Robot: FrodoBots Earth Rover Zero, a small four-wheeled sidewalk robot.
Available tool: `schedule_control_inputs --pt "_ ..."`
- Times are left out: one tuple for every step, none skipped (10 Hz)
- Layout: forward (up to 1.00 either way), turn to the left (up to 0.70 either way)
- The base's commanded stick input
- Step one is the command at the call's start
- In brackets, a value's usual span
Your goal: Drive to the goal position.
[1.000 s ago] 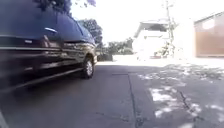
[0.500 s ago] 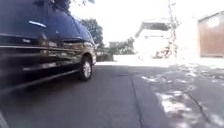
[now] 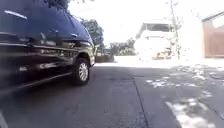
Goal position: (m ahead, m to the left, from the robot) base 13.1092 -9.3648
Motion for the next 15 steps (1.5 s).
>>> schedule_control_inputs --pt "0.7 0.0" --pt "0.7 0.0" --pt "0.7 0.0" --pt "0.7 0.0" --pt "0.7 0.0" --pt "0.7 0.0" --pt "0.7 0.0" --pt "0.7 0.0" --pt "0.7 0.0" --pt "0.7 0.0" --pt "0.7 0.0" --pt "0.7 0.0" --pt "0.7 0.0" --pt "0.7 0.0" --pt "0.7 -0.02"
